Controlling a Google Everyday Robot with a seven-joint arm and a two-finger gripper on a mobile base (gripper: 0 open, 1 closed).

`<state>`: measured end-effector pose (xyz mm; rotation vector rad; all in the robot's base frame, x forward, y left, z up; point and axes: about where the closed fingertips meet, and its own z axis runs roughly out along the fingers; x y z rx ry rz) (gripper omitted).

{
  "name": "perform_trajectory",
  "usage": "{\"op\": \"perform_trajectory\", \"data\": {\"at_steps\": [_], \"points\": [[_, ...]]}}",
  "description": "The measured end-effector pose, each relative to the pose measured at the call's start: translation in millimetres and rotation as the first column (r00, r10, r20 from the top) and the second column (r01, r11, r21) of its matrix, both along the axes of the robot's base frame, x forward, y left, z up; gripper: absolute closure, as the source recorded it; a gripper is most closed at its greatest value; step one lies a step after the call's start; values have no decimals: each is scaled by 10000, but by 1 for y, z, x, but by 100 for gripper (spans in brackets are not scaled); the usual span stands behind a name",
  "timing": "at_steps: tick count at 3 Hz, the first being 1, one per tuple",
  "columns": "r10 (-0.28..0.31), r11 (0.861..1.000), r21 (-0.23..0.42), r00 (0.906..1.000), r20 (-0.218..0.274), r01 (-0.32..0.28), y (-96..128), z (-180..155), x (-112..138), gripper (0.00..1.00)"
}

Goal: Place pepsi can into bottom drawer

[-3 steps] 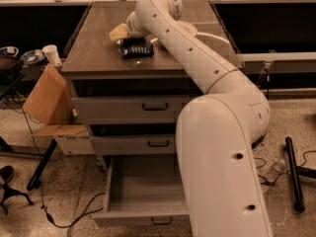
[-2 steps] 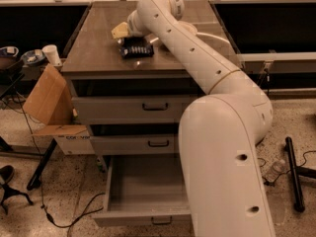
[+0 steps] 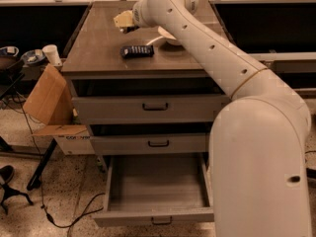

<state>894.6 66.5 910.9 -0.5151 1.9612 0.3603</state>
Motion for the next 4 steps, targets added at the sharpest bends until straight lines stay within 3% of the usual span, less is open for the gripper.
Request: {"op": "perform_trajectory", "data": {"at_steps": [1, 2, 4], "points": [[384, 9992, 55, 9992, -107, -384, -13, 17, -21, 100], [911, 9955, -192, 9941, -590, -924, -28, 25, -47, 100], [1660, 9838, -430, 9752, -1465, -1739, -65, 35, -103, 100]]}}
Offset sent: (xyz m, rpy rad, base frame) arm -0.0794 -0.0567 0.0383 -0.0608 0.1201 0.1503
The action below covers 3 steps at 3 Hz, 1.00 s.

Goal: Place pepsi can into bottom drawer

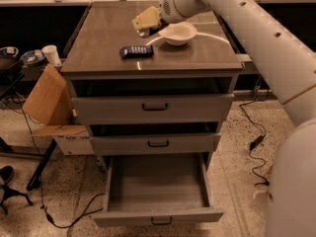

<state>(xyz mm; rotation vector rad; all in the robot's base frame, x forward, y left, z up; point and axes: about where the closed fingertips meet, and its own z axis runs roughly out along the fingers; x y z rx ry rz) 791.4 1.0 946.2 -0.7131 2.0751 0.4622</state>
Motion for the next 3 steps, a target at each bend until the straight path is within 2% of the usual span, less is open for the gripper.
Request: {"op": "perform_trajectory", "data": {"at_steps": [1, 2, 3], "points": [[584, 9982, 153, 9979, -264, -580, -17, -4, -22, 100], [2181, 9754, 487, 9736, -667, -2152, -8, -24, -33, 100], [4000, 9149, 832, 9149, -539, -3951, -10, -39, -44, 100]]}}
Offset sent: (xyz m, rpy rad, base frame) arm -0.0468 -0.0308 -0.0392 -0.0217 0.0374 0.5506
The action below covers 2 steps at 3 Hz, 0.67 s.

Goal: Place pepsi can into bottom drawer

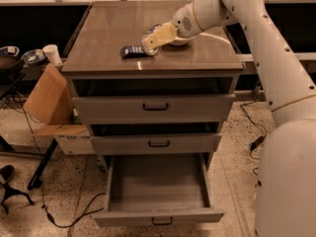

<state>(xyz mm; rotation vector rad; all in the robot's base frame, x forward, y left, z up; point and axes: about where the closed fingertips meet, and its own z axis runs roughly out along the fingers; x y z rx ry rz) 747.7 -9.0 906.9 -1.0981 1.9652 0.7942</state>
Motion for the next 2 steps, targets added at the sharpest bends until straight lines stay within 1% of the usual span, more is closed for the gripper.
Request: {"op": "perform_trajectory", "data": {"at_steps": [1, 2], "points": [[664, 9975, -280, 9969, 420, -652, -4, -1, -5, 100], [664, 9975, -280, 9969, 425, -652, -3, -2, -5, 100]]}}
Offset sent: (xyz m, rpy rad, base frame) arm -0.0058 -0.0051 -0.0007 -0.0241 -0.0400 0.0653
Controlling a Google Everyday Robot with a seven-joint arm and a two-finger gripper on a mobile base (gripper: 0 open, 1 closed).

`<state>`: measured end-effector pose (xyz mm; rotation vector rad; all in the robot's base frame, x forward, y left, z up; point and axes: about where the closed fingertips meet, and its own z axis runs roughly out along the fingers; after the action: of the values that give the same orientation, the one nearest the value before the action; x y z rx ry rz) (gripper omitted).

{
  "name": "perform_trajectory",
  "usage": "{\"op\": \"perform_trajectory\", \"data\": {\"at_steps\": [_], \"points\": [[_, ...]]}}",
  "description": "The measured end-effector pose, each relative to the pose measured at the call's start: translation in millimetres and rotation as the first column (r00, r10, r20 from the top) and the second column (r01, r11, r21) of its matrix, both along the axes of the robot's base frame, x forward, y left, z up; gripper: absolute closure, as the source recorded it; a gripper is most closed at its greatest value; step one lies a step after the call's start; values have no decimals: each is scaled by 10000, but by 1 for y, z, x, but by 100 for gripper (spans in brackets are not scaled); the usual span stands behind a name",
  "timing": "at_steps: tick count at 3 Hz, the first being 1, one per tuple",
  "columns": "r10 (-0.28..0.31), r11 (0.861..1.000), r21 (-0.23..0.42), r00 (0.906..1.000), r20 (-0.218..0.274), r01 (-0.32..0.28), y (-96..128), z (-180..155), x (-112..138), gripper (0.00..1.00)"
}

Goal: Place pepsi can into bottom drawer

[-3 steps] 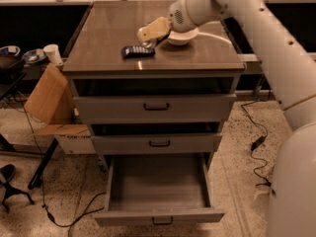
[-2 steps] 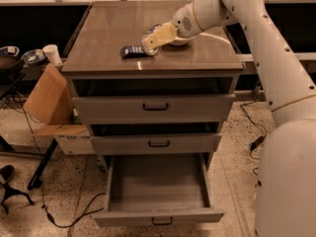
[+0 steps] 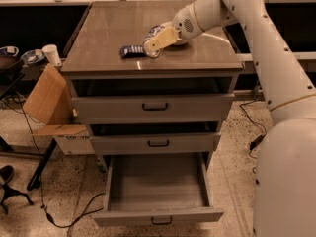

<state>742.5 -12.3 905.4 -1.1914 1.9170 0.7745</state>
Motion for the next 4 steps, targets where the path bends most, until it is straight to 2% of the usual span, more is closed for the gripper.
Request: {"op": "perform_trajectory", "data": {"at_steps": [1, 2, 3, 4], "points": [[286, 9995, 121, 9996, 40, -286, 9, -3, 0, 100], [657, 9972, 345, 9974, 283, -667, 5, 2, -16, 100], [853, 9939, 642, 9940, 687, -898, -12, 8, -49, 100], [777, 9936, 736, 9919, 1004, -853, -32, 6, -88, 100]]}}
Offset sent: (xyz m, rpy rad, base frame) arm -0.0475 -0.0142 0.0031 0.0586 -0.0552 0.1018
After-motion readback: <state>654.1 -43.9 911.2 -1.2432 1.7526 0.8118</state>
